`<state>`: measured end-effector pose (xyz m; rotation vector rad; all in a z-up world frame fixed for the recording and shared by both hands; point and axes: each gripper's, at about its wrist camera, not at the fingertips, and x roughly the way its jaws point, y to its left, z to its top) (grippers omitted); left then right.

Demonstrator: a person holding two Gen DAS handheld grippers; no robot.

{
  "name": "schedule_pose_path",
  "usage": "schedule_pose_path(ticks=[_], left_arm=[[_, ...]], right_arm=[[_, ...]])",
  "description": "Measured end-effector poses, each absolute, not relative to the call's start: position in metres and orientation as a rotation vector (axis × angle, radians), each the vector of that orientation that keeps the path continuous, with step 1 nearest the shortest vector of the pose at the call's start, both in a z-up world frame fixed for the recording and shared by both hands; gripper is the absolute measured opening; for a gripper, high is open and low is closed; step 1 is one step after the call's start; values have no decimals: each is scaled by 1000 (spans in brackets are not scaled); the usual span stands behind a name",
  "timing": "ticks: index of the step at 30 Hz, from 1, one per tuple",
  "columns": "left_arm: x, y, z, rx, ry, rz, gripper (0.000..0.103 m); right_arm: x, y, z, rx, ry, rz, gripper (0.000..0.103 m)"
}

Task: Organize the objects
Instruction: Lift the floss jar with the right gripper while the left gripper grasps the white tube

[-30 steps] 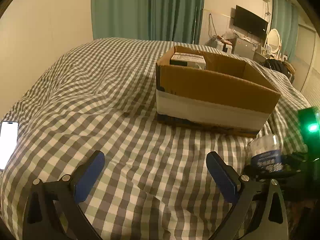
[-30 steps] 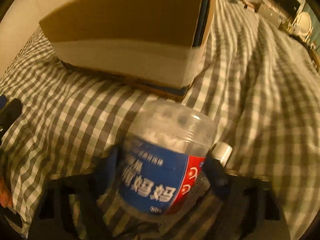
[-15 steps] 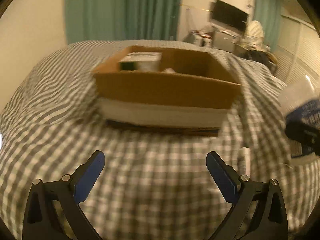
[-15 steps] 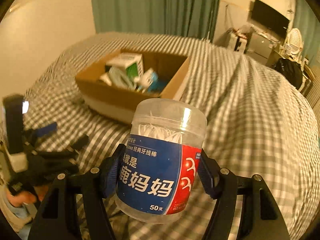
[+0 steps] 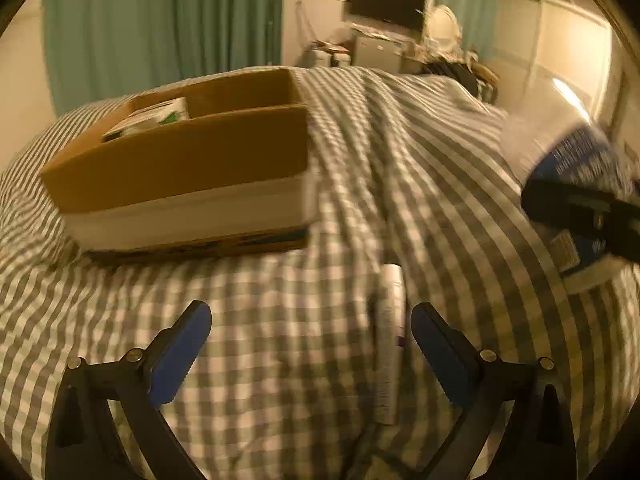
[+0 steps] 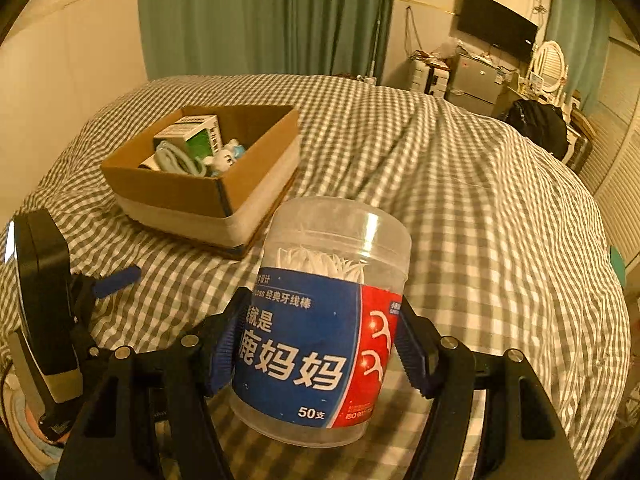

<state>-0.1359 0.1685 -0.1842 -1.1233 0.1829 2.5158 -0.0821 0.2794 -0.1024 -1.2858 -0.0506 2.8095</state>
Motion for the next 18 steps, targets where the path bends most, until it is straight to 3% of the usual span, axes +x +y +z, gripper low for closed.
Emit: schedule_pose_path(ticks=[2, 6, 7, 8, 9, 11, 18], left_arm=[[-135, 181, -191, -1130, 244, 2477, 92], [-138, 199, -215, -1232, 249, 2373, 60], [-139, 201, -220, -1250, 231, 2343, 58], [-139, 203, -221, -1252, 229, 2329, 50], [-139, 204, -222, -1249, 231, 2312, 32], [-137, 210, -226, -1253, 284, 2275, 15], [-128, 196, -205, -1172, 343, 2356, 15]], right_arm=[[-80, 286, -103, -1276, -34, 2808, 67], [-76, 296, -104, -1271, -3, 2811, 64], [-75, 297, -104, -1271, 8, 2814, 63], [-75, 298, -105, -1272, 19, 2820, 63], [-74, 298, -105, -1271, 28, 2826, 62], [-73, 297, -105, -1269, 31, 2831, 62], [-74, 296, -108, -1276, 26, 2830, 62]])
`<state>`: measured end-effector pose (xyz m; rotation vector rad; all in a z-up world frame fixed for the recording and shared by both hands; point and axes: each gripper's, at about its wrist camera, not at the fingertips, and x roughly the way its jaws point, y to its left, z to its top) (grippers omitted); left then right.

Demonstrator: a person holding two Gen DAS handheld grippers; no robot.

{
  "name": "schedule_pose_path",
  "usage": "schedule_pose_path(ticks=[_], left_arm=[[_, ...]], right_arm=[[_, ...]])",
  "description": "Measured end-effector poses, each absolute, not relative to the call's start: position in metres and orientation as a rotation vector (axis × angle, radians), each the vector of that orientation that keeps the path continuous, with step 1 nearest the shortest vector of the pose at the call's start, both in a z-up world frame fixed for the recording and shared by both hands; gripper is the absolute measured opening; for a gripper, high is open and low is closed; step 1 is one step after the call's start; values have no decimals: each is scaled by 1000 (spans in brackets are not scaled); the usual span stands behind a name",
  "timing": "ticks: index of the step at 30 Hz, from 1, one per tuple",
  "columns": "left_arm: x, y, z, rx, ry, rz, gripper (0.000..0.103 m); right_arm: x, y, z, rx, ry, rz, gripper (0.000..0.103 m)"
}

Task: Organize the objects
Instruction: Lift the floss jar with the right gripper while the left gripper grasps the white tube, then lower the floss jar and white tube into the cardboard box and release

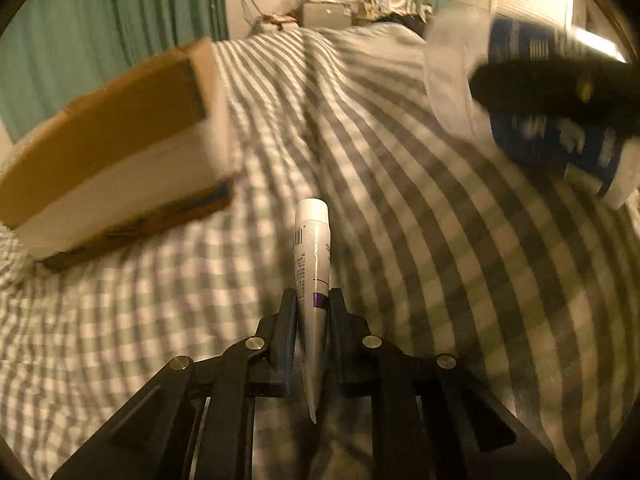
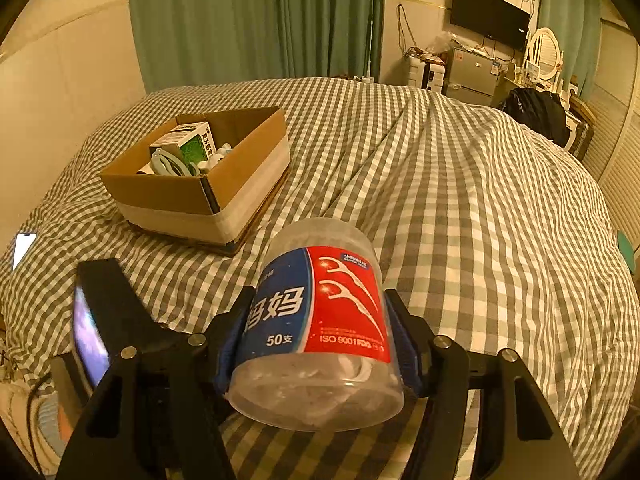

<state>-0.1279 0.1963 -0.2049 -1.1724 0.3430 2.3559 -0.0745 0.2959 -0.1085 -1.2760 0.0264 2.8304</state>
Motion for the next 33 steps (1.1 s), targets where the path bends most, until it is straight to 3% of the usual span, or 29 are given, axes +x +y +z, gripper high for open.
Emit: schedule_pose_path(ticks=[11, 20, 33], left_arm=[[-139, 157, -163, -1097, 322, 2541, 15], [-158, 106, -123, -1067, 180, 2632, 15], [-253, 72, -45, -891, 79, 2649, 15]], right_arm=[[-74, 278, -102, -1269, -33, 2857, 62], [-84, 252, -94, -1258, -92, 2928, 62], [-171, 212, -19, -1002, -278, 3053, 62]])
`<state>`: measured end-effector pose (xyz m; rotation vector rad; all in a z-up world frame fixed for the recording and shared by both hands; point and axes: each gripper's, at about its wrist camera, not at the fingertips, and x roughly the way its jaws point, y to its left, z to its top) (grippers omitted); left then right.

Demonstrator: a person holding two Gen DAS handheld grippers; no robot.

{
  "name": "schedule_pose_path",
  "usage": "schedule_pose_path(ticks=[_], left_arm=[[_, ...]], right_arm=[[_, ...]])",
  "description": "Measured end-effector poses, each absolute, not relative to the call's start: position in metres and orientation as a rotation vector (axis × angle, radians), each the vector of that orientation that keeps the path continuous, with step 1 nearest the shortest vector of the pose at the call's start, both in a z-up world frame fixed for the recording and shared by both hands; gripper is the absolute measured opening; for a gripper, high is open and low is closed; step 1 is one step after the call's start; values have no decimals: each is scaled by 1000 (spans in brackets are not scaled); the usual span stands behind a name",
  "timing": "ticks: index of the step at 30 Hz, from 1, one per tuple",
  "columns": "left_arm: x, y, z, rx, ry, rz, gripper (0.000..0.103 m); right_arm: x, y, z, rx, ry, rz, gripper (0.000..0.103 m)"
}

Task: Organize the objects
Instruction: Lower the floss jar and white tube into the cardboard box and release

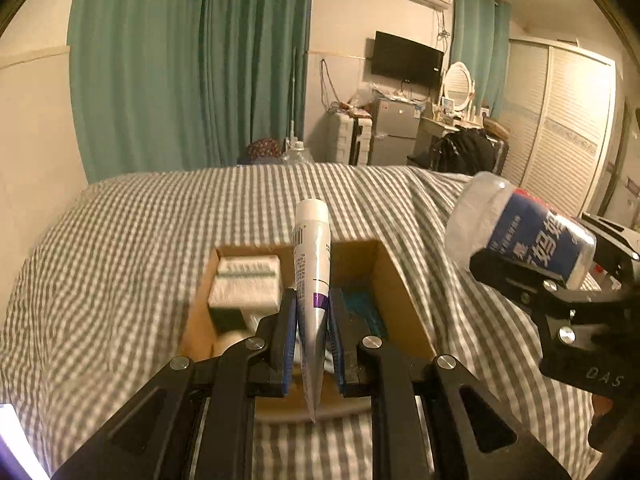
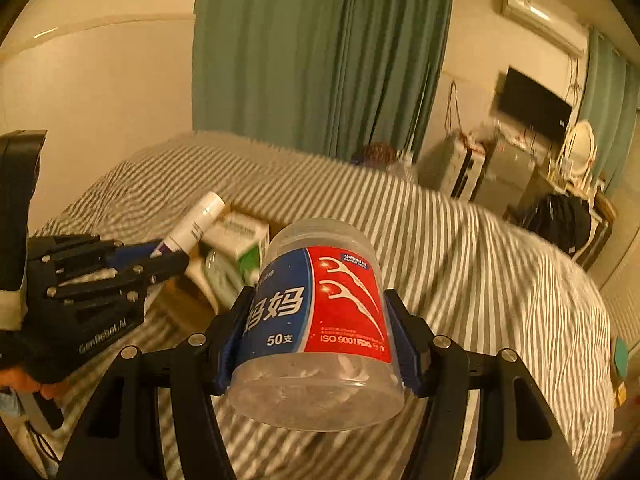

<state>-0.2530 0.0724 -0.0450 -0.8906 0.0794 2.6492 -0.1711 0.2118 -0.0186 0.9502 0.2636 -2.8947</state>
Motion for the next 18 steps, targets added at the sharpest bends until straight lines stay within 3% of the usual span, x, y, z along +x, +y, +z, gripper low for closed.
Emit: schedule_pose_path(ticks=[8, 18], left_arm=[[-311, 70, -72, -959, 47, 2609, 15], [-336, 86, -113, -1021, 92, 2560, 15]], right_arm=[[-250, 203, -19, 928, 183, -2896, 62], [-322, 213, -88, 1119, 42, -2818, 62]])
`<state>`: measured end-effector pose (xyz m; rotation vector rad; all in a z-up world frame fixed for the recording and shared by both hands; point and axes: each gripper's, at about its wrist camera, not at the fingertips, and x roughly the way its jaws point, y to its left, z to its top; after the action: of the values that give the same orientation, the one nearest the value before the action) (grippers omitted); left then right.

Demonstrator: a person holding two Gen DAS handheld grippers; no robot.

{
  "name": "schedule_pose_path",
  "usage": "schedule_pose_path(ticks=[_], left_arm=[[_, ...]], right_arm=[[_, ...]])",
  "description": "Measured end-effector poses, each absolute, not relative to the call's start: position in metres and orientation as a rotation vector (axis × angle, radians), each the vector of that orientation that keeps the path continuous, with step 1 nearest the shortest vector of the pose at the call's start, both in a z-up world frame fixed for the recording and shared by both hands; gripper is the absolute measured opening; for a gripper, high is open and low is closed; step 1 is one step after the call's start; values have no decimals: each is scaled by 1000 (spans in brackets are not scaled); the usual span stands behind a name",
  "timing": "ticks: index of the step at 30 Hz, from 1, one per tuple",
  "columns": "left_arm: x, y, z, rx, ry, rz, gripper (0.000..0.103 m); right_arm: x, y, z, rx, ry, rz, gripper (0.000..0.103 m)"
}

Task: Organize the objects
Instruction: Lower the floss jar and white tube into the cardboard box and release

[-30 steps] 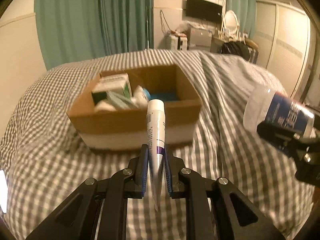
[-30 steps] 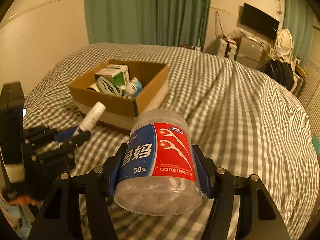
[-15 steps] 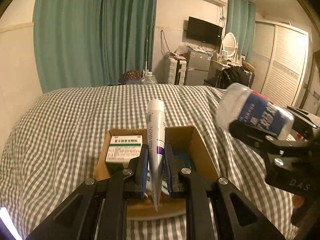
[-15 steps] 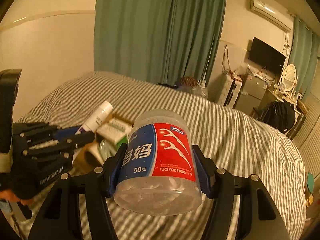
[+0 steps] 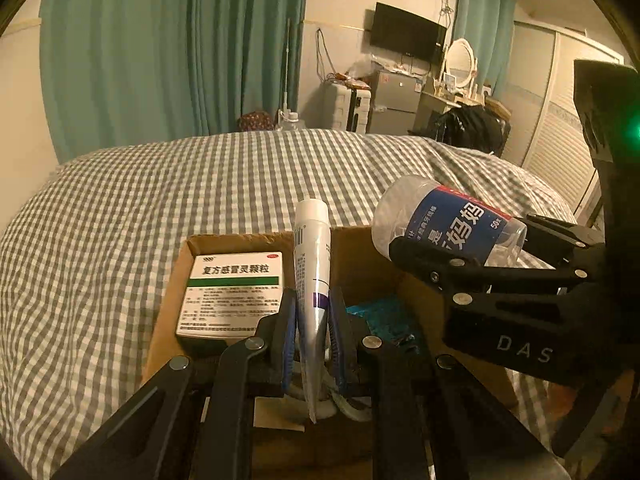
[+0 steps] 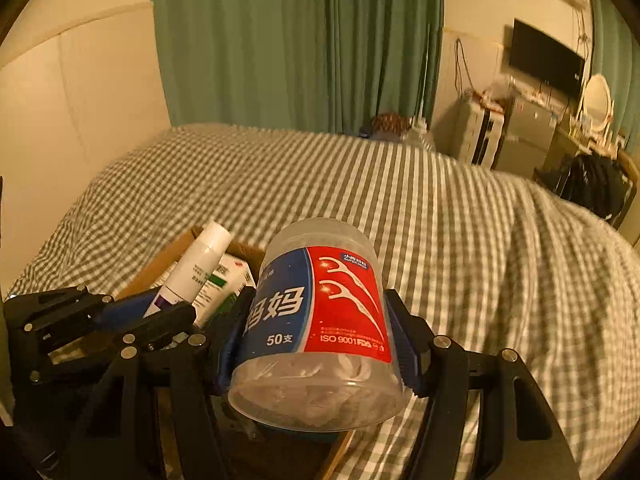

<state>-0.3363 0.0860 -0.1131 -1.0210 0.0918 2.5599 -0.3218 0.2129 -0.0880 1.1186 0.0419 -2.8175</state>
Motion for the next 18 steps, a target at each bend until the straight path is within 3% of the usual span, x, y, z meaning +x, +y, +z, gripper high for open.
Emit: schedule_pose_path(ticks=[5, 7, 8, 9, 13, 18], left_arm=[[-329, 92, -108, -1019, 130, 2581, 21], [-323, 92, -100, -1005, 138, 2592, 38], [-318, 91, -96, -994, 138, 2607, 58], [-313, 89, -90, -975, 135, 2628, 71], [-288, 84, -61, -898, 104, 2672, 74], [-245, 76, -19, -763, 121, 2745, 89]], right_arm=[[-322, 219, -89, 1114, 11, -2832, 63], [-315, 223, -78, 1066, -3, -2855, 77], [-309, 224, -71, 1035, -7, -2873, 80], [-304, 225, -64, 1011, -9, -2888, 83], [-285, 228, -39, 955, -5, -2932, 84], [-238, 223, 3, 845, 10, -2988, 85]])
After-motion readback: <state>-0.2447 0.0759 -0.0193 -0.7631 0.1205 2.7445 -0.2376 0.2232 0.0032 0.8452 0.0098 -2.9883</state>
